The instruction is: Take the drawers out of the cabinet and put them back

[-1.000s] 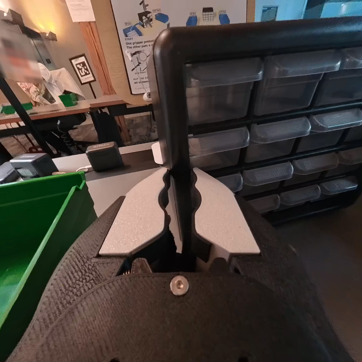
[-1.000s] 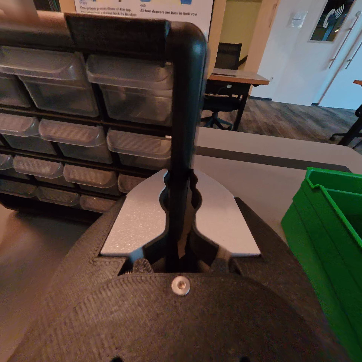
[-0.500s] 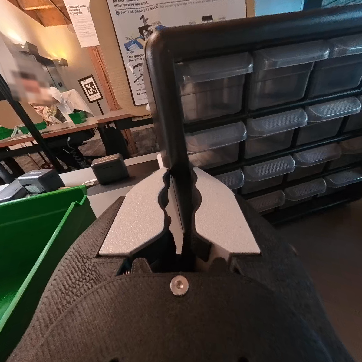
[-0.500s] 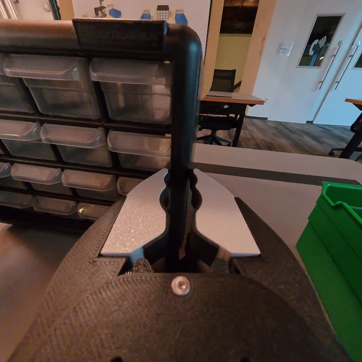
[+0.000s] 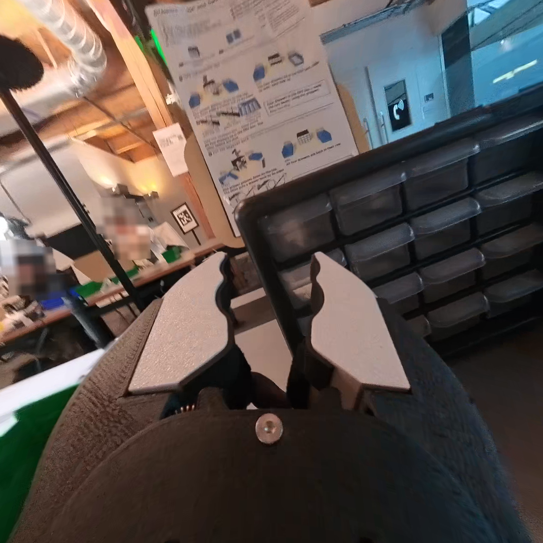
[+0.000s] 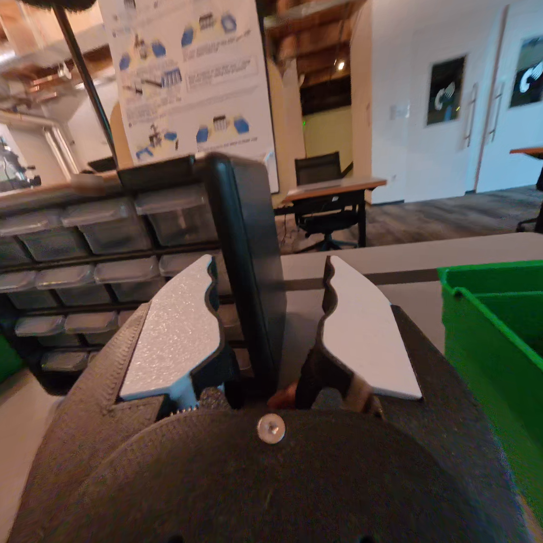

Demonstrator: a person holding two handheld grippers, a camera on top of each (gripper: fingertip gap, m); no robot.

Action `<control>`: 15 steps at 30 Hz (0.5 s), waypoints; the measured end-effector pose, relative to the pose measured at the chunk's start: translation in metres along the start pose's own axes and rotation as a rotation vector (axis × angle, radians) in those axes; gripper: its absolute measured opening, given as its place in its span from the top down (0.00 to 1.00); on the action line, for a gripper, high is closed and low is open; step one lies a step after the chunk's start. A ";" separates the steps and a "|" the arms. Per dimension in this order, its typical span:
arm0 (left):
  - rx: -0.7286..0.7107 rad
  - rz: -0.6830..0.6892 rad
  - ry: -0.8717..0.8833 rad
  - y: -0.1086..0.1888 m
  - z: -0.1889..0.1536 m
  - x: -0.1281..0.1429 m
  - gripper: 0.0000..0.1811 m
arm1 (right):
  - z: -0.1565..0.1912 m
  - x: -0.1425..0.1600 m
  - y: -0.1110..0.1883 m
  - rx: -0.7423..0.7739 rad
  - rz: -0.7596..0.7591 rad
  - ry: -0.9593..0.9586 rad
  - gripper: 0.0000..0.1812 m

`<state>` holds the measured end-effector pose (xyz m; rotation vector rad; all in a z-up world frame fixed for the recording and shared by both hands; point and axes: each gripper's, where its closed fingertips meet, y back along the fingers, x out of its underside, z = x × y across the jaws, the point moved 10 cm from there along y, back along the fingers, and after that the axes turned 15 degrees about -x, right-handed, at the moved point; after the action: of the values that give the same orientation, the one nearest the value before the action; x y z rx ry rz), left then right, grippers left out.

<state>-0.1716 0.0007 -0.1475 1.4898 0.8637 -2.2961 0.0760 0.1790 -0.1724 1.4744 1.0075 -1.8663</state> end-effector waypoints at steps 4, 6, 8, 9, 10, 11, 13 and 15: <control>-0.004 -0.081 -0.386 0.006 -0.008 -0.013 0.71 | 0.002 -0.006 0.004 -0.011 -0.052 0.008 0.61; 0.056 -0.038 -0.507 0.004 -0.014 -0.018 0.72 | 0.005 -0.007 0.002 -0.034 -0.035 0.000 0.60; 0.083 -0.032 -0.517 -0.003 -0.014 -0.025 0.72 | 0.008 -0.007 0.000 -0.062 -0.024 -0.010 0.59; 0.080 -0.043 -0.539 -0.007 -0.013 -0.029 0.72 | 0.010 -0.008 0.000 -0.071 -0.019 -0.014 0.59; 0.076 -0.060 -0.580 -0.011 -0.013 -0.032 0.74 | 0.011 -0.010 0.000 -0.075 -0.015 -0.013 0.59; 0.088 -0.079 -0.629 -0.013 -0.014 -0.033 0.77 | 0.013 -0.011 0.000 -0.077 -0.012 -0.007 0.60; 0.104 -0.106 -0.718 -0.016 -0.019 -0.032 0.82 | 0.016 -0.014 0.001 -0.081 -0.018 0.012 0.61; 0.086 -0.120 -0.763 -0.019 -0.023 -0.026 0.85 | 0.017 -0.014 0.001 -0.081 -0.020 0.020 0.62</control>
<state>-0.1538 0.0271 -0.1250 0.4813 0.6335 -2.6884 0.0708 0.1642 -0.1573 1.4430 1.0982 -1.8057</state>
